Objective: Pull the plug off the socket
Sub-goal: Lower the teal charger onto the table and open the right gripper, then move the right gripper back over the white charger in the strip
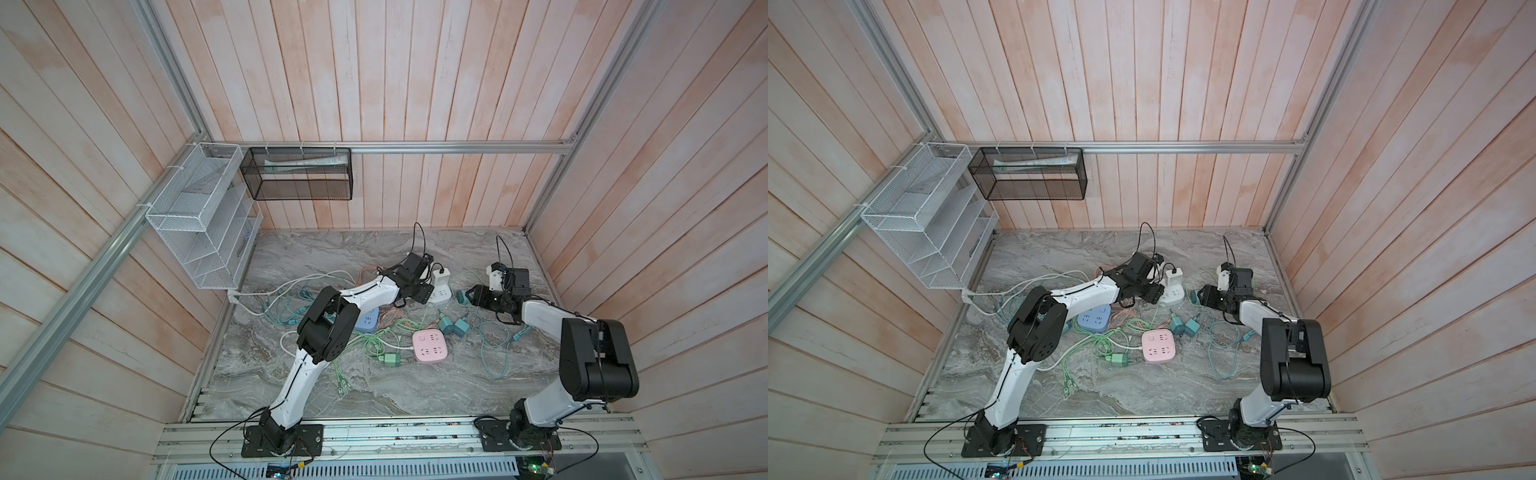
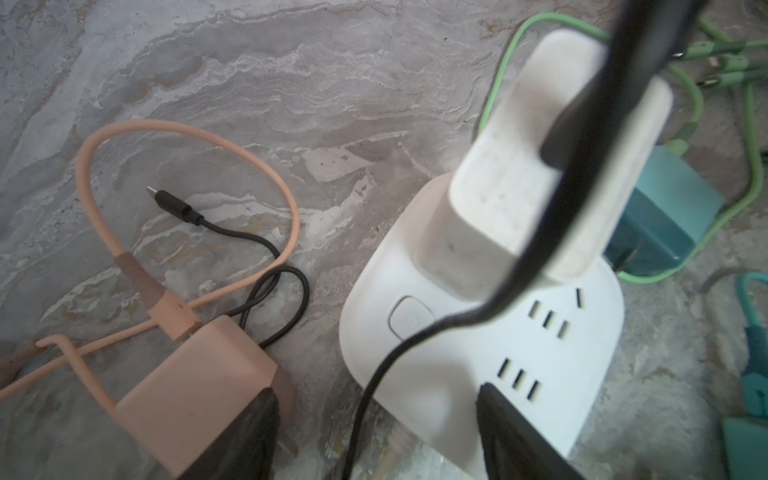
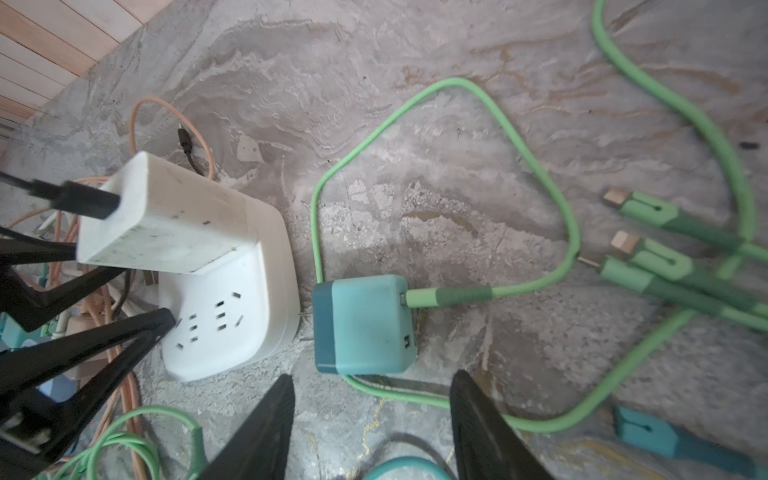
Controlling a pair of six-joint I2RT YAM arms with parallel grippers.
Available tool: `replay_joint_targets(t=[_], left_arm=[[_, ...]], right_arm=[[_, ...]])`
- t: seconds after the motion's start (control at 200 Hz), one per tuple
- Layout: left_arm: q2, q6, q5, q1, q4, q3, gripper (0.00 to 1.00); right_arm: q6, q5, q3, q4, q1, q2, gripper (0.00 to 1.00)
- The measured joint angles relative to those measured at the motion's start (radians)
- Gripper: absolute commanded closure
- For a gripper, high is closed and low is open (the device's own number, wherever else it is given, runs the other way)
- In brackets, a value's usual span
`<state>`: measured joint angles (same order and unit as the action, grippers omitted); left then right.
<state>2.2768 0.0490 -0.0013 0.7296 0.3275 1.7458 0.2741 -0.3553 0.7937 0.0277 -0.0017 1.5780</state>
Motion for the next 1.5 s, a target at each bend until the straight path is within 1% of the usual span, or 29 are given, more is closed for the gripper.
replay_joint_targets(t=[0.17, 0.285, 0.44, 0.58, 0.74, 0.885, 0.935, 1.06, 1.365, 1.5], left_arm=[[-0.01, 0.0, -0.003, 0.0, -0.001, -0.014, 0.23], [-0.018, 0.0, -0.003, 0.0, -0.002, -0.027, 0.23], [-0.024, 0.001, -0.003, 0.0, -0.005, -0.037, 0.23], [-0.026, 0.001, -0.003, 0.0, -0.007, -0.041, 0.23], [-0.028, 0.004, -0.003, 0.0, -0.014, -0.048, 0.23], [-0.032, 0.004, -0.003, 0.0, -0.029, -0.061, 0.23], [-0.033, 0.005, -0.003, 0.0, -0.03, -0.062, 0.24], [-0.034, 0.005, 0.0, 0.0, -0.033, -0.065, 0.24], [-0.038, 0.004, 0.008, -0.001, -0.053, -0.079, 0.25], [-0.039, 0.005, 0.01, -0.002, -0.055, -0.081, 0.25]], right_arm=[[-0.013, 0.031, -0.034, 0.029, 0.024, -0.085, 0.29], [-0.04, 0.068, -0.046, 0.063, 0.101, -0.116, 0.25], [-0.077, 0.098, -0.037, 0.099, 0.188, -0.095, 0.19], [-0.113, 0.123, 0.001, 0.116, 0.237, -0.024, 0.17], [-0.142, 0.15, 0.036, 0.141, 0.269, 0.039, 0.16], [-0.154, 0.175, 0.041, 0.174, 0.286, 0.062, 0.15], [-0.155, 0.181, 0.045, 0.185, 0.289, 0.071, 0.12], [-0.159, 0.192, 0.07, 0.197, 0.29, 0.101, 0.1], [-0.159, 0.207, 0.148, 0.193, 0.294, 0.161, 0.1], [-0.162, 0.217, 0.162, 0.178, 0.3, 0.185, 0.13]])
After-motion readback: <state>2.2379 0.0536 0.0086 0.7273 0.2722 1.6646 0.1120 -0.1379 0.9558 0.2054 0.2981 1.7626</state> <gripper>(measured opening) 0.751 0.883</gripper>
